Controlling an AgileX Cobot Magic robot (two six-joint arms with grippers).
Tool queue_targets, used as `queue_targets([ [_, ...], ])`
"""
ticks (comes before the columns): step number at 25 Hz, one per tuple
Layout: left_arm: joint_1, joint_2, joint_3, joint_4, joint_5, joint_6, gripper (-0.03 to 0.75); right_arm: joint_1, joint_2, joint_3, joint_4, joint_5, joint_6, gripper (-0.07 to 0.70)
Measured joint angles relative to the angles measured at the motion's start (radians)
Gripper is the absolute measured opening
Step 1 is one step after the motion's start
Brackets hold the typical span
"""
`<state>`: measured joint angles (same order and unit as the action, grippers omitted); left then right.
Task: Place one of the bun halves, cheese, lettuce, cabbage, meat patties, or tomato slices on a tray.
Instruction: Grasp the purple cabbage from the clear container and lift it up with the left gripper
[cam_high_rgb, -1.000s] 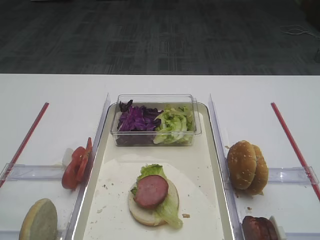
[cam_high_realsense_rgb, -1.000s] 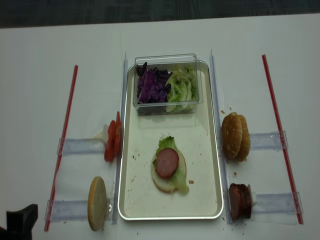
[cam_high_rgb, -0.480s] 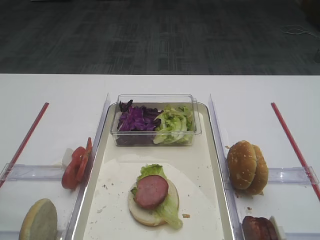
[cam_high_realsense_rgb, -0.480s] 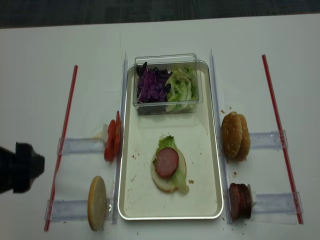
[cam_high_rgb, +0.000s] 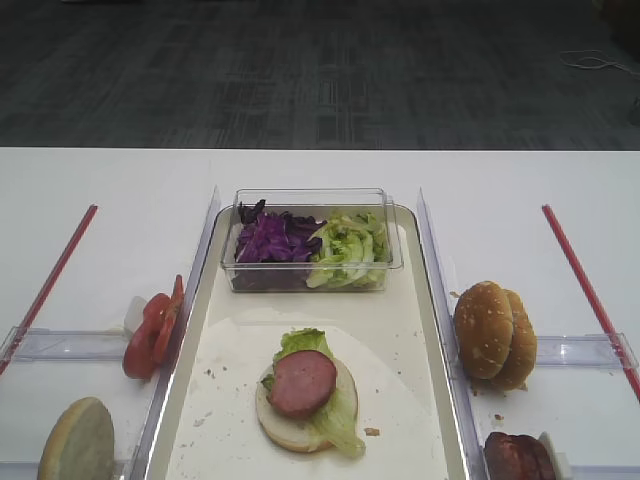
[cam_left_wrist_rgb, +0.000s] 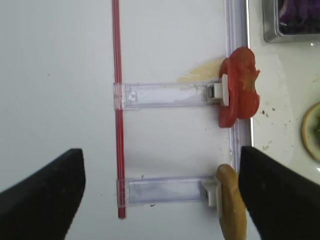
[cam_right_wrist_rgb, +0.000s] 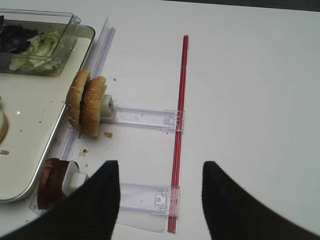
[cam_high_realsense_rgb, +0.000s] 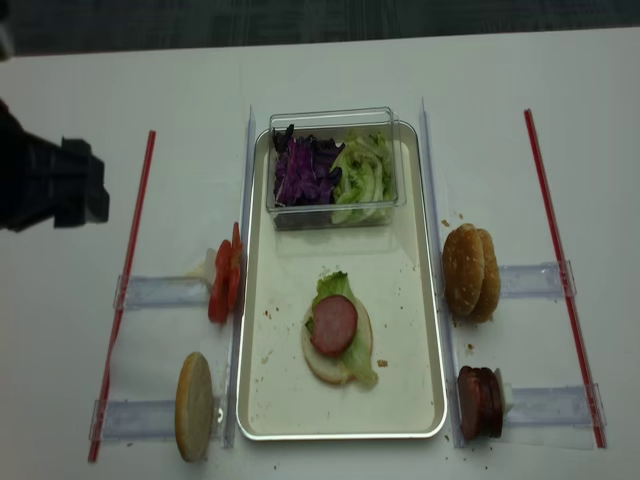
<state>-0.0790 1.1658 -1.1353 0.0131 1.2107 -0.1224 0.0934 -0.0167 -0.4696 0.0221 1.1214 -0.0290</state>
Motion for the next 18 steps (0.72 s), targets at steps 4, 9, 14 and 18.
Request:
queue_targets([
  [4, 0.0, 0.115, -0.098, 0.004, 0.0, 0.0, 0.61, 0.0, 0.0, 0.0, 0.0, 0.0, 0.0, 0.387],
  [9, 0.0, 0.25, -0.21, 0.007, 0.0, 0.0, 0.61, 0.0, 0.0, 0.0, 0.0, 0.0, 0.0, 0.387],
  [14, 0.0, 0.364, -0.3, 0.01, 0.0, 0.0, 0.61, 0.0, 0.0, 0.0, 0.0, 0.0, 0.0, 0.387],
  [18, 0.0, 0.445, -0.359, 0.015, -0.002, 0.002, 0.61, 0.0, 0.0, 0.0, 0.0, 0.0, 0.002, 0.387],
])
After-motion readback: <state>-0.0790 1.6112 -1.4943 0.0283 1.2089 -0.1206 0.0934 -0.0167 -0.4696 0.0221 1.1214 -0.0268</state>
